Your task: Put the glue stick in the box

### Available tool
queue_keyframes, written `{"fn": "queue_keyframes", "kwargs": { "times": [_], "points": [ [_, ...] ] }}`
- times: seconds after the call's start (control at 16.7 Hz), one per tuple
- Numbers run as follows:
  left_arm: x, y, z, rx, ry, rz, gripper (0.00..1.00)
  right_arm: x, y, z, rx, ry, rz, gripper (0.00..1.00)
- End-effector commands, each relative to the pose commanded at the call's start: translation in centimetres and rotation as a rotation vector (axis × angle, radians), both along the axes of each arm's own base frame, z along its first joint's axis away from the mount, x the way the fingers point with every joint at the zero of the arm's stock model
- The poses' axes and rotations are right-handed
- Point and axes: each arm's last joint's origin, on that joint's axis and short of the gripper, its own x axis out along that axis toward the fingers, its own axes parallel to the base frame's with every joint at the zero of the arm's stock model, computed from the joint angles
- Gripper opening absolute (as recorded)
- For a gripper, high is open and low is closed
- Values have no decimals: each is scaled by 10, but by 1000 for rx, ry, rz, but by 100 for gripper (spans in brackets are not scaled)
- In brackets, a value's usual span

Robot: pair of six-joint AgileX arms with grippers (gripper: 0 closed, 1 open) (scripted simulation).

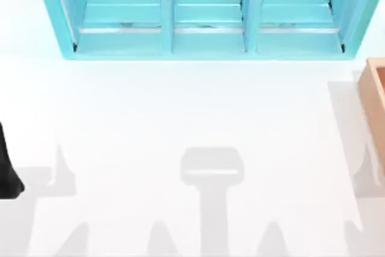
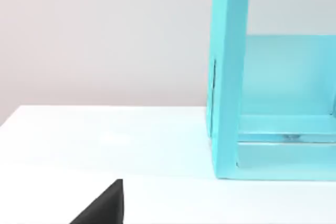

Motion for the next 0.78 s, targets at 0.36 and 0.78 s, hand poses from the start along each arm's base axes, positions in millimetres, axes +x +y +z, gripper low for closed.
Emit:
{"fn": "queue_keyframes", "kwargs": {
  "times": [0.36, 0.78],
  "points": [
    [0, 0, 0, 0, 0, 0, 100, 3, -1, 16, -7, 9, 1, 100],
    [0, 0, 0, 0, 0, 0, 100, 50, -9, 74, -40, 99, -13, 100]
  ]
}}
